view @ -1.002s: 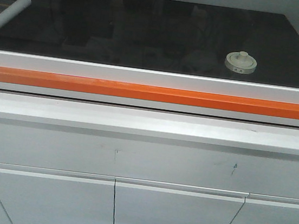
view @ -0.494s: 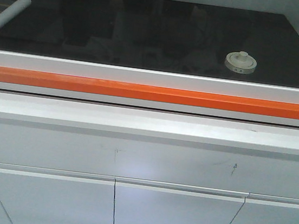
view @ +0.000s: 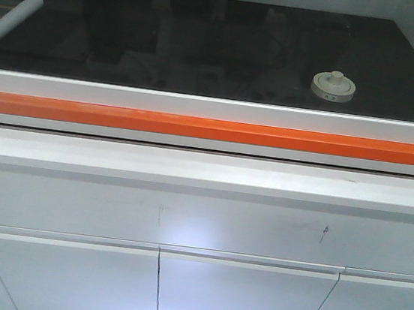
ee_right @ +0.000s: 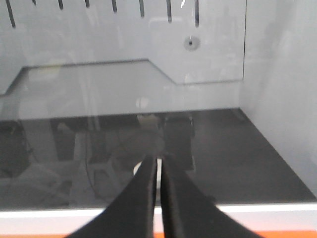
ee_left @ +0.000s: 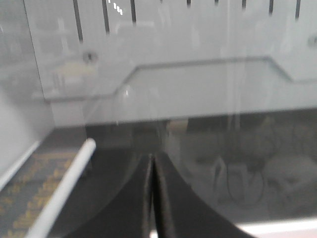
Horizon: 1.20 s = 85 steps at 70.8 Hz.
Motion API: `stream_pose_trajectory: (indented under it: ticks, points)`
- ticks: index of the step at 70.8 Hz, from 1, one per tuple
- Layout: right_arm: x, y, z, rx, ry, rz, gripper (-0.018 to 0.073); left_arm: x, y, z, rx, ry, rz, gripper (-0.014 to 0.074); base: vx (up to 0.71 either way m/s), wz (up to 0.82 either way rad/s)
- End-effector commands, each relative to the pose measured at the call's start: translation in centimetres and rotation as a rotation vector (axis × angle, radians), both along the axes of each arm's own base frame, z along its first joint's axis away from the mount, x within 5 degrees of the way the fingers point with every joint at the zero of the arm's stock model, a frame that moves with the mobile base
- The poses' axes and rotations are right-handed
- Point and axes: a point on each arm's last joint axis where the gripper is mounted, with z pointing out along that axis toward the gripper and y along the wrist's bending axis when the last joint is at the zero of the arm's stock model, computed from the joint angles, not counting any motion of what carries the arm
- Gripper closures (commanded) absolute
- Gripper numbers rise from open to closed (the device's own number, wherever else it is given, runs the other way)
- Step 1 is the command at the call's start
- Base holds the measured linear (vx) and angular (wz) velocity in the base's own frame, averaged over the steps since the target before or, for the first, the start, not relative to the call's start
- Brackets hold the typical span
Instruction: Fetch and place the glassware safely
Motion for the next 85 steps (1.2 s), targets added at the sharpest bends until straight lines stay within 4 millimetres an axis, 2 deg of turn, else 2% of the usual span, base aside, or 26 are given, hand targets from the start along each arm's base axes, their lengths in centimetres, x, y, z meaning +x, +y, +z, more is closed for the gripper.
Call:
stream_pose_trajectory:
  ticks: [1, 9, 16, 24, 31, 39, 67, 85]
  points:
    - [0.0, 0.0, 1.2, -0.022, -0.085, 0.000, 0.0563, -0.3, 0.0, -0.3, -0.013, -0.096, 0.001, 0.0603, 0.00, 0.00]
    - [0.0, 0.0, -0.4, -0.029, -0.139, 0.000, 0.0563, -0.5, 0.0, -3.5, -0.051, -0.087, 0.004, 0.0603, 0.00, 0.00]
    - [-0.1, 0.0, -2.9, -0.037, -0.158, 0.001, 0.0563, -1.0, 0.0, -5.9, -0.080, -0.098, 0.003, 0.0603, 0.00, 0.00]
    - [-0.1, 0.0, -6.5, -0.036, -0.141, 0.003, 0.0560, -1.7, -0.2, -7.7, -0.033, -0.149, -0.019, 0.0603, 0.00, 0.00]
    - [0.0, 0.1, -8.8, -0.044, -0.134, 0.009, 0.0560, -2.3, -0.5, -8.9, 0.012, -0.172, -0.056, 0.0603, 0.00, 0.00]
    - [0.4, 0.5, -10.9, -0.087, -0.106, 0.044, 0.0560, -2.1, -0.6, -10.4, -0.013, -0.129, -0.062, 0.0603, 0.00, 0.00]
    - [4.1, 1.0, -14.6, -0.088, -0.113, 0.098, 0.0560, 0.7, -0.7, -13.0, -0.041, -0.104, -0.074, 0.0603, 0.00, 0.00]
    - [6.0, 1.0, -17.1, -0.070, -0.100, 0.099, 0.0560, 1.5, -0.8, -13.8, -0.046, -0.116, -0.079, 0.0603, 0.00, 0.00]
